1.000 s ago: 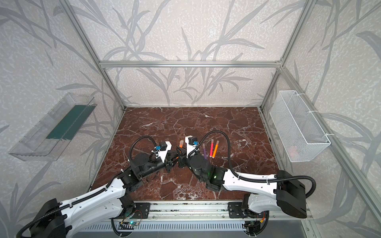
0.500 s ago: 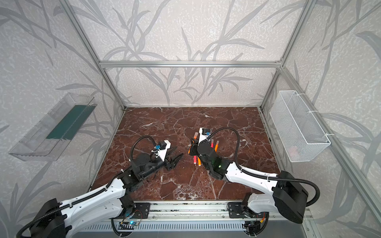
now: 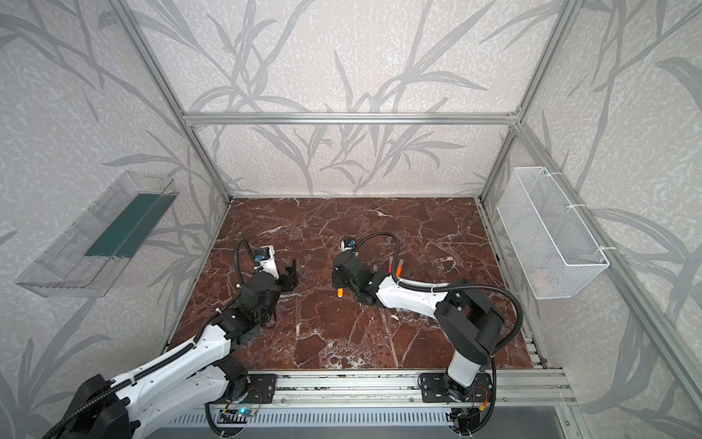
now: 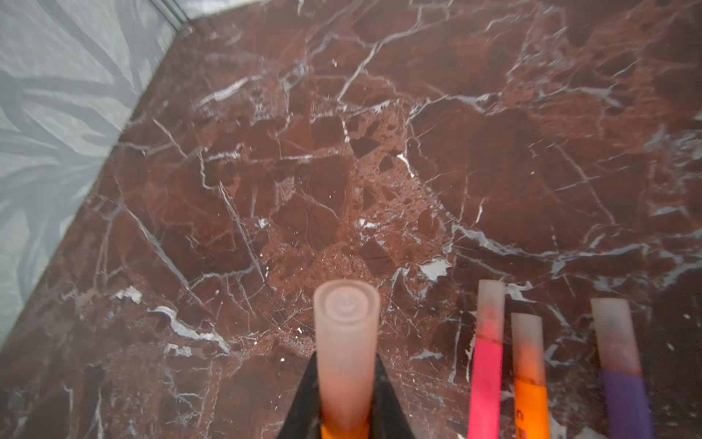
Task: Insert the pens into the pen caps
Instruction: 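Set the capped marker down with the right gripper while the left gripper withdraws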
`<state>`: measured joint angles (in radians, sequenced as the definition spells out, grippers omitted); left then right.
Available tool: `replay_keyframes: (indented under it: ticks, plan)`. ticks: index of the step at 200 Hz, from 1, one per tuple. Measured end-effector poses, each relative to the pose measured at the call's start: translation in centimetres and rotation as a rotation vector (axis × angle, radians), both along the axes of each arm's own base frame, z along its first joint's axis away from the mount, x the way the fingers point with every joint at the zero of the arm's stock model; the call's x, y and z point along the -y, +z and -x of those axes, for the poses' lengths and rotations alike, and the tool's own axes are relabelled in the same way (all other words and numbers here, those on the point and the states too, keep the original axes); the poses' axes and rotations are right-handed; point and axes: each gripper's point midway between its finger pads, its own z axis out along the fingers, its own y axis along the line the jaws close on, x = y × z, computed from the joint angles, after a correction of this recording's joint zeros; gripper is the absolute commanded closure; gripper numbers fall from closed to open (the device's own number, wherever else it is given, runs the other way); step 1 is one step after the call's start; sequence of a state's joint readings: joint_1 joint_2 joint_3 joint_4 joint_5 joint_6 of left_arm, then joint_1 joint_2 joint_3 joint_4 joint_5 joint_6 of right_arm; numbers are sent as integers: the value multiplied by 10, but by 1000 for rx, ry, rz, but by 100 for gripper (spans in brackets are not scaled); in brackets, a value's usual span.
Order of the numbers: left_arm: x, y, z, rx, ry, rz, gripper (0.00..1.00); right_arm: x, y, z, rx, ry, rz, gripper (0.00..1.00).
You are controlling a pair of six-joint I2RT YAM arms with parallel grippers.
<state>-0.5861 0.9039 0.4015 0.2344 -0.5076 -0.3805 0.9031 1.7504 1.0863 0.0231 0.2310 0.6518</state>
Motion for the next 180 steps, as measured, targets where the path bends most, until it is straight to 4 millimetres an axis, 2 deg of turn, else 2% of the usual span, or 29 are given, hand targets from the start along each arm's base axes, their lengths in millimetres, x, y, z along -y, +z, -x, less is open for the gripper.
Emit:
replay_keyframes:
  ticks: [39,84,180]
  plan:
    - [-19,6,4,16,87,22,30,-20,-30,-4,-105,71,118,100]
    - [-24,16,7,49,107,53,29,-13,-68,10,-220,117,240,100]
    - [-27,17,9,55,114,71,29,-7,-85,4,-281,129,416,97]
